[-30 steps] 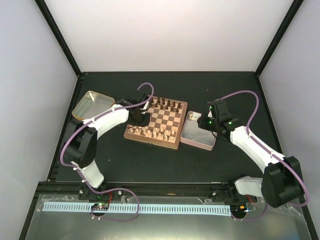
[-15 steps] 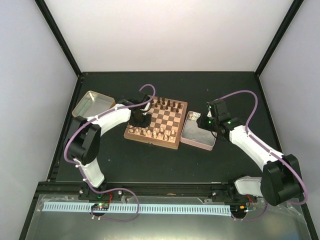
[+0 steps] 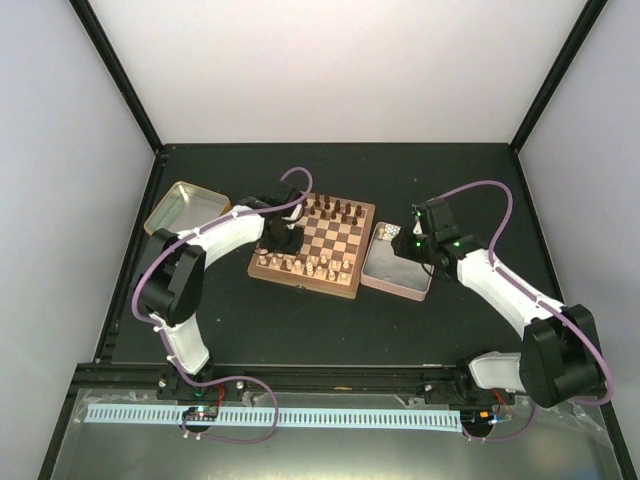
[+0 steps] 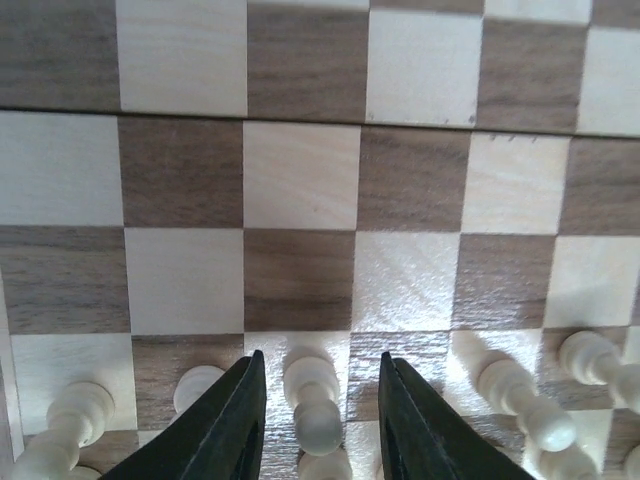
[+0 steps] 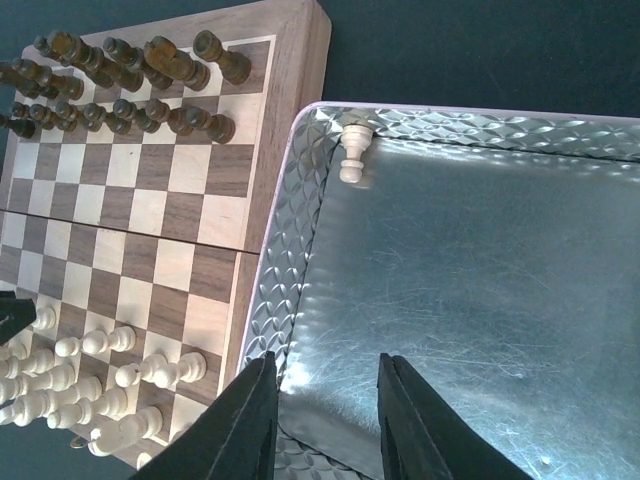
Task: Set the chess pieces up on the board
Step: Place the chess piece on the chessboard, then pick up the chess piece from the storage box, then place the chess piece in the storage box.
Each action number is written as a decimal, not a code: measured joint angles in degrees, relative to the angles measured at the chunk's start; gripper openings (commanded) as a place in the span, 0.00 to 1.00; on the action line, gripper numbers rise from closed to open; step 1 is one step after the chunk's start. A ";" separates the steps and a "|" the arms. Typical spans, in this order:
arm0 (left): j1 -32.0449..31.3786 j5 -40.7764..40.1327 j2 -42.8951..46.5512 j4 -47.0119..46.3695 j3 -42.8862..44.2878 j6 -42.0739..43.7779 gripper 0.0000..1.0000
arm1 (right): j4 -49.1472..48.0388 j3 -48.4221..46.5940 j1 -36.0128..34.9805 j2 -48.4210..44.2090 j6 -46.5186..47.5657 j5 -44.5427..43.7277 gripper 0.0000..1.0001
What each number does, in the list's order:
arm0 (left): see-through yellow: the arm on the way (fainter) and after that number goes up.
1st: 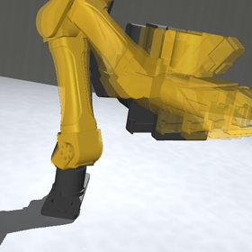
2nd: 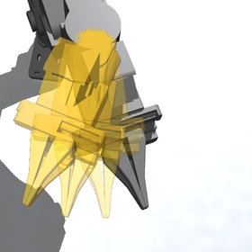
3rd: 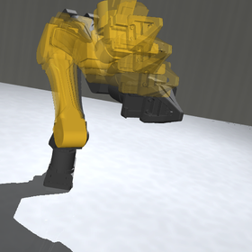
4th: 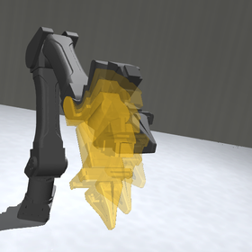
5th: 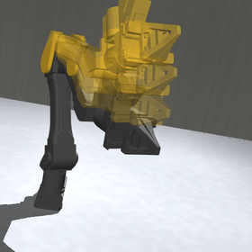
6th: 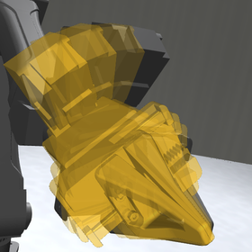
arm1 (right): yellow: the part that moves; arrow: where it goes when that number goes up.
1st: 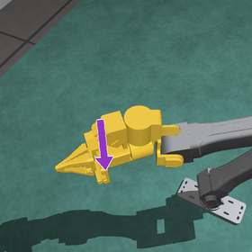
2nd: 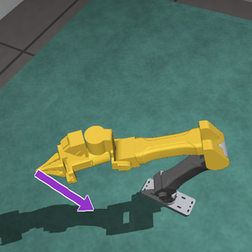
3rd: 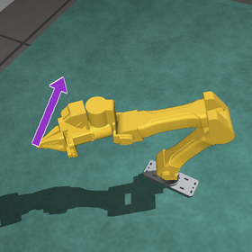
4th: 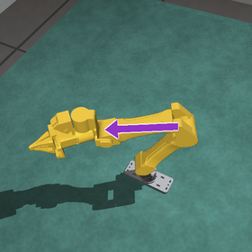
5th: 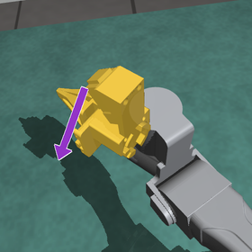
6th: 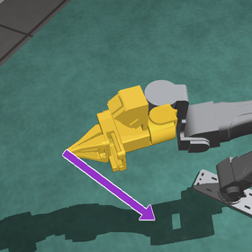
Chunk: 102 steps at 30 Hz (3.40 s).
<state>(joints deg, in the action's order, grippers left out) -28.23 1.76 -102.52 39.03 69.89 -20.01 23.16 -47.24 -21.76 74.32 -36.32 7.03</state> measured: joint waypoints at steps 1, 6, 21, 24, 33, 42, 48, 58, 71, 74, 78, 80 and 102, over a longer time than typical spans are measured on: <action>0.00 0.00 0.00 0.15 0.44 0.00 0.35 | -0.07 0.00 0.00 0.11 0.00 0.17 0.30; 0.00 0.00 0.31 0.85 3.15 -0.04 0.37 | -0.90 -0.02 0.00 2.45 -0.26 0.79 0.32; 0.00 0.04 19.69 2.16 2.29 -4.28 0.39 | -6.95 -5.44 0.00 19.08 -1.99 -0.92 0.26; 0.00 0.90 22.84 2.16 0.55 -5.33 0.40 | -8.41 -8.00 0.00 22.03 -2.27 -0.96 0.25; -0.02 3.10 25.03 3.39 -2.01 -7.21 0.41 | -9.44 -11.93 0.00 28.59 -2.95 -3.50 0.23; -0.42 3.87 25.27 3.58 -2.01 -8.00 0.41 | -9.94 -13.18 -0.04 31.63 -2.78 -3.98 0.21; -0.79 3.96 25.27 3.58 -2.01 -8.33 0.42 | -10.03 -14.14 -0.04 32.46 -1.86 -3.93 0.27; -1.29 4.09 25.07 3.56 -2.01 -8.57 0.42 | -8.00 -18.49 -0.85 35.45 1.53 -6.73 0.09; -2.19 4.39 24.96 2.08 -2.10 -9.86 0.47 | -3.43 -14.36 -1.97 28.09 3.93 -8.39 0.02; -2.91 5.16 25.99 -0.33 -3.43 -10.45 0.48 | -3.19 -12.52 -1.95 22.97 4.00 -5.07 0.03; -4.68 5.95 27.69 -4.28 -6.47 -10.71 0.49 | -4.11 -9.16 -1.90 16.85 2.03 1.03 0.04; -6.21 5.99 27.93 -7.13 -8.15 -10.69 0.49 | -6.21 -5.44 -1.55 13.79 -1.01 5.64 0.04; -24.37 0.66 19.80 -37.42 -16.76 0.46 0.53 | -43.41 25.62 1.42 -4.70 -61.29 26.47 0.08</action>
<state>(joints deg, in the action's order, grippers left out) -52.60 2.42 -82.72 1.61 53.12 -19.55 -20.25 -21.63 -20.34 69.63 -97.60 33.50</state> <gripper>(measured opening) 0.541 0.082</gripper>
